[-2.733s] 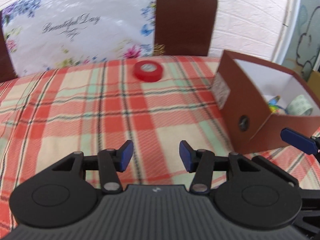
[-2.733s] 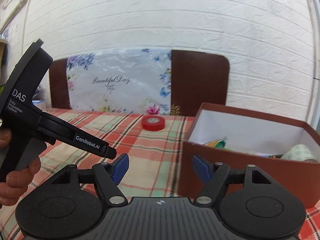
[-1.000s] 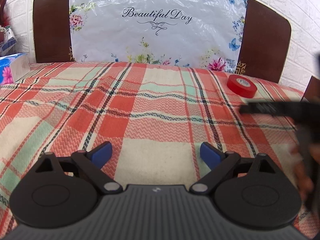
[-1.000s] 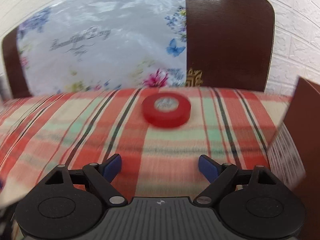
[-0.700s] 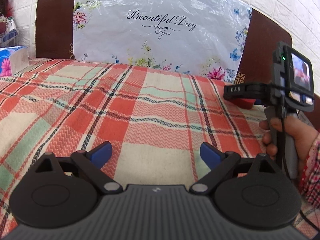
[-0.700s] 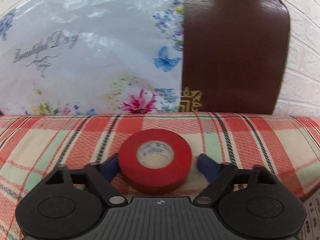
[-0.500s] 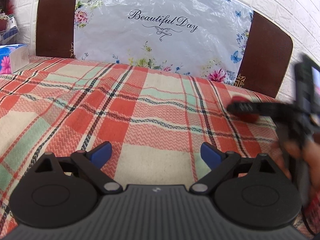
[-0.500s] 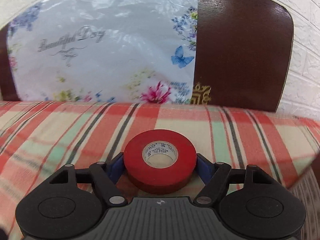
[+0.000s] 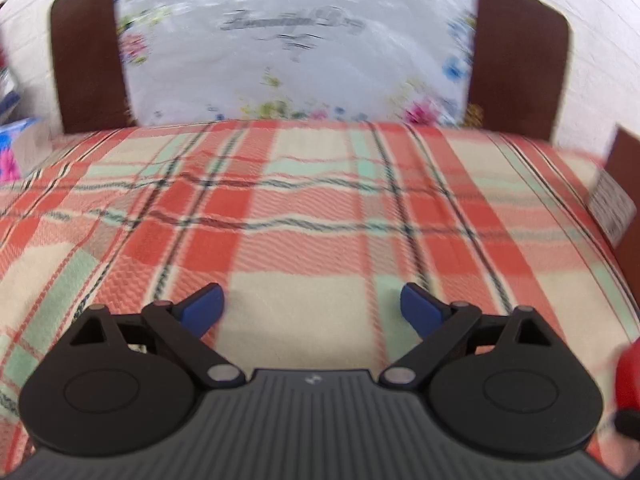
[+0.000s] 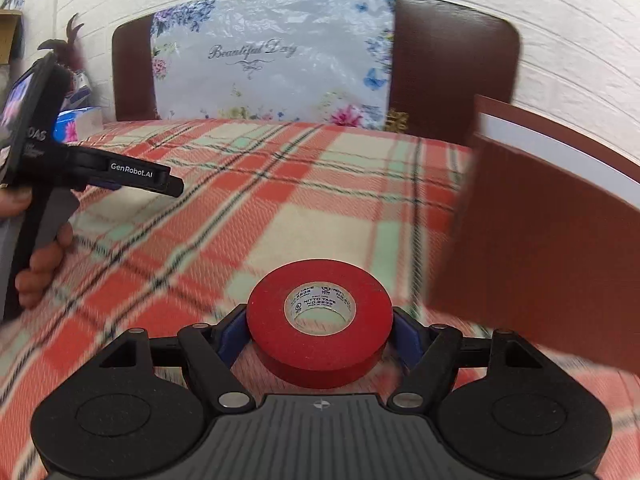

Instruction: Organize objects

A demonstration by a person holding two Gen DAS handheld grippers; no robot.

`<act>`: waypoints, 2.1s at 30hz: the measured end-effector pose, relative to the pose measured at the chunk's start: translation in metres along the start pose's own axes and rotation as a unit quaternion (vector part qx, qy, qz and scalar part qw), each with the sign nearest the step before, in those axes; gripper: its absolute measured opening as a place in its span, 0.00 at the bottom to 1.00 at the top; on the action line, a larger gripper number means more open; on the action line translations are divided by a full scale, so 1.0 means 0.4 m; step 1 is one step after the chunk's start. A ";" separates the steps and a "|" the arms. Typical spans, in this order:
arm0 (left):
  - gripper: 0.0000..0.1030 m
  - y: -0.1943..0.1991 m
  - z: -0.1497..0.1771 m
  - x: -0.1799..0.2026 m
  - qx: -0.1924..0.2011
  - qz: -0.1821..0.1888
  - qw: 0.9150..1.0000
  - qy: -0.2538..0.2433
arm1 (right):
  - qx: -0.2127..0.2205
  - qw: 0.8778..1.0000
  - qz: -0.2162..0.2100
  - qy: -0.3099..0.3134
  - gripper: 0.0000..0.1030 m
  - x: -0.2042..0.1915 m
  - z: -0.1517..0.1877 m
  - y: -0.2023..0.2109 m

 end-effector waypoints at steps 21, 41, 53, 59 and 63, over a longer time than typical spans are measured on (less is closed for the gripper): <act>0.35 0.138 -0.002 0.412 -0.107 0.286 0.949 -0.074 | -0.001 1.000 -0.025 -0.015 0.67 0.029 0.041 0.040; 0.30 0.313 -0.335 0.567 0.075 0.294 0.942 -0.142 | 0.185 0.981 0.032 -0.051 0.66 0.139 -0.185 0.195; 0.30 0.186 -0.404 0.734 0.052 0.289 0.941 -0.168 | 0.169 0.979 0.087 -0.073 0.65 0.278 -0.240 0.103; 0.48 0.137 -0.401 0.750 0.031 0.244 0.953 -0.177 | 0.158 0.974 0.136 -0.090 0.65 0.323 -0.267 0.049; 0.59 0.145 -0.395 0.730 0.038 0.229 0.956 -0.180 | 0.162 0.972 0.121 -0.118 0.66 0.351 -0.240 0.096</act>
Point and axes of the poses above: each gripper's, at about its wrist camera, not at the fingertips, and y roughly against the way its jaws point, x to its right, z to its underside, the point moved 5 cm from there along -y, roughly the way its jaws point, and after that the axes turned 12 degrees about -y, right-handed, at the moved point
